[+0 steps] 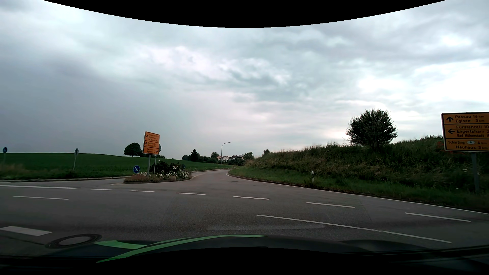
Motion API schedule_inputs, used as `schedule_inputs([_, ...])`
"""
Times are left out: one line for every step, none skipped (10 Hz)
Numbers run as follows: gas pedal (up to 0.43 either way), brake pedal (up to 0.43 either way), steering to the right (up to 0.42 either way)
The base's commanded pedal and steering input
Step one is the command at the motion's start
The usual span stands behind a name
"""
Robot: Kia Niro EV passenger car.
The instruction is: Follow the waypoints while adhering to traffic rules and regulations
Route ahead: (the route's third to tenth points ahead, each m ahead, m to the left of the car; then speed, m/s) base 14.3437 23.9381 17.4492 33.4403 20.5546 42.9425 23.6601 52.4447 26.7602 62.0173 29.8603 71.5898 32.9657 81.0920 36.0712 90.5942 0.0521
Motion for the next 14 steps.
schedule_inputs([0.0, 0.274, -0.005])
schedule_inputs([0.0, 0.28, -0.006])
schedule_inputs([0.0, 0.287, -0.005])
schedule_inputs([0.0, 0.293, -0.005])
schedule_inputs([0.0, 0.299, -0.005])
schedule_inputs([0.0, 0.299, -0.006])
schedule_inputs([0.0, 0.299, -0.006])
schedule_inputs([0.0, 0.293, -0.005])
schedule_inputs([0.0, 0.232, -0.005])
schedule_inputs([0.0, 0.091, -0.005])
schedule_inputs([0.0, 0.0, -0.006])
schedule_inputs([0.0, 0.0, -0.006])
schedule_inputs([0.0, 0.0, -0.007])
schedule_inputs([0.0, 0.0, -0.007])
